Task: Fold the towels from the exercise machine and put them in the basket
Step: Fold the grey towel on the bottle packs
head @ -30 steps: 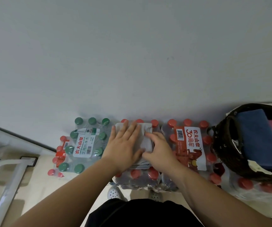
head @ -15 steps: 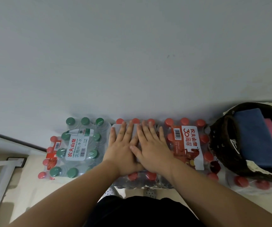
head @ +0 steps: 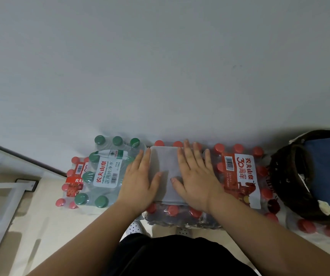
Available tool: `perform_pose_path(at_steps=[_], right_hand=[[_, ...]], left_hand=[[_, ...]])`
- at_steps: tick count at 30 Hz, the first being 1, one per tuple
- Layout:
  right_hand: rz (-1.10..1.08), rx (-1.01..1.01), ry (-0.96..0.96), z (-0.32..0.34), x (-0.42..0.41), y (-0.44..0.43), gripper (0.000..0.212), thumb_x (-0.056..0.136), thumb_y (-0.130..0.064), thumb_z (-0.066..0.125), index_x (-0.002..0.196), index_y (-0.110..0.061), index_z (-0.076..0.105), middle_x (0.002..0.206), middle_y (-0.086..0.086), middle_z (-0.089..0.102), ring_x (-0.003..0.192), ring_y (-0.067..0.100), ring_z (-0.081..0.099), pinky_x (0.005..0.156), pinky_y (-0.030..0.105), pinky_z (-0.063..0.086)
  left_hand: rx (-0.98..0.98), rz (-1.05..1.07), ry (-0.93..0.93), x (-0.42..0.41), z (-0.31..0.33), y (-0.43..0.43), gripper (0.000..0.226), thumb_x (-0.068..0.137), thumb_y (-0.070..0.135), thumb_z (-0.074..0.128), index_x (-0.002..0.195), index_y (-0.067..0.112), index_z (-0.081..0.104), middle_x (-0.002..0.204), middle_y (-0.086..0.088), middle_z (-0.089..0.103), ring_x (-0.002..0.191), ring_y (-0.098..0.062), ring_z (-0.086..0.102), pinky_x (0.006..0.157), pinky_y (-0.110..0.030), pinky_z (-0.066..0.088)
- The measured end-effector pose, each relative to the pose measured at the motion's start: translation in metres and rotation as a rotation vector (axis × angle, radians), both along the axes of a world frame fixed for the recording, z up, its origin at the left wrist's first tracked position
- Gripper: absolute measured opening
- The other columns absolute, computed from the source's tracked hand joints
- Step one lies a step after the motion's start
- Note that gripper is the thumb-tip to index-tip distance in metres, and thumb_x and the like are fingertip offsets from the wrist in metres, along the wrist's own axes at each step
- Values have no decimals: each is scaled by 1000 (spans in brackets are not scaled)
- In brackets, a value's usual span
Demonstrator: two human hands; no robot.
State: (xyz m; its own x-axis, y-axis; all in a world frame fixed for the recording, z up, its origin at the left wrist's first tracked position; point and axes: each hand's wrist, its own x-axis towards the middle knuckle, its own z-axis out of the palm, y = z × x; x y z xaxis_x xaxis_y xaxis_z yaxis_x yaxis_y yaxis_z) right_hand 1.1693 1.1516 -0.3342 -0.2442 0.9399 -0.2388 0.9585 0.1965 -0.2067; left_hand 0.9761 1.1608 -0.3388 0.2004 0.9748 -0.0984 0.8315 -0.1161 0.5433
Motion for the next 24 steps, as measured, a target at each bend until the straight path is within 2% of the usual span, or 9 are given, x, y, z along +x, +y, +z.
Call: perform_pose_path(at_steps=[2, 4, 6, 8, 11, 16, 19, 22, 24], right_hand=[[21, 35, 26, 3, -7, 5, 83, 95, -62, 15, 151, -16, -25, 158, 9, -36, 144, 26, -37, 120, 52, -17], [26, 20, 13, -4, -11, 8, 84, 95, -66, 12, 154, -15, -22, 159, 8, -34, 144, 25, -36, 121, 53, -14], [24, -8, 7, -14, -12, 7, 87, 94, -70, 12, 156, -16, -16, 161, 7, -29, 146, 24, -33, 122, 54, -8], [6, -21, 5, -22, -11, 7, 88, 92, -73, 7, 157, -17, -14, 163, 6, -26, 147, 24, -32, 121, 55, -8], [-3, -6, -20, -21, -14, 7, 94, 85, -76, -6, 157, -16, -11, 164, 8, -21, 148, 26, -28, 120, 57, -9], [-33, 4, -46, -12, -20, -2, 99, 85, -76, -8, 157, -10, -3, 164, 14, -14, 150, 32, -20, 119, 58, -10], [-47, -20, -65, -13, -28, -6, 93, 85, -76, -10, 154, -13, -14, 162, 13, -22, 148, 29, -27, 118, 56, -15], [-70, -30, -88, -14, -35, -3, 85, 91, -73, -2, 151, -15, -22, 158, 11, -32, 146, 28, -33, 117, 56, -18], [-64, -24, -79, -14, -37, 0, 86, 91, -74, 1, 153, -17, -18, 159, 12, -30, 146, 29, -32, 117, 55, -18]], left_hand=[[-22, 75, -80, 6, 6, 8, 70, 98, 40, 51, 156, 17, 22, 157, -6, 35, 143, -23, 32, 116, -36, 26], [-82, 162, -127, 12, 8, 18, 65, 96, 36, 57, 150, 12, 32, 142, -11, 51, 131, -27, 47, 104, -35, 38], [-166, 224, -140, 15, 6, 26, 55, 90, 37, 64, 135, 11, 47, 122, -11, 62, 114, -29, 58, 89, -32, 43], [-244, 249, -103, 15, 3, 33, 47, 83, 43, 69, 117, 13, 58, 106, -6, 67, 100, -27, 63, 80, -32, 48], [-284, 269, -84, 11, 0, 39, 42, 78, 46, 74, 103, 15, 64, 95, -1, 69, 90, -22, 64, 74, -31, 50], [-242, 245, -131, 7, 0, 45, 35, 76, 40, 77, 98, 17, 61, 85, 5, 64, 82, -17, 61, 63, -27, 40], [-188, 217, -110, 2, 4, 52, 30, 77, 36, 79, 93, 21, 58, 80, 10, 58, 76, -13, 56, 56, -21, 34], [-134, 134, -91, 0, 9, 62, 26, 77, 31, 78, 89, 22, 57, 79, 8, 58, 76, -16, 56, 62, -28, 37], [-119, 84, -75, 0, 12, 70, 25, 77, 29, 77, 91, 18, 60, 82, 4, 61, 79, -20, 59, 66, -30, 41]])
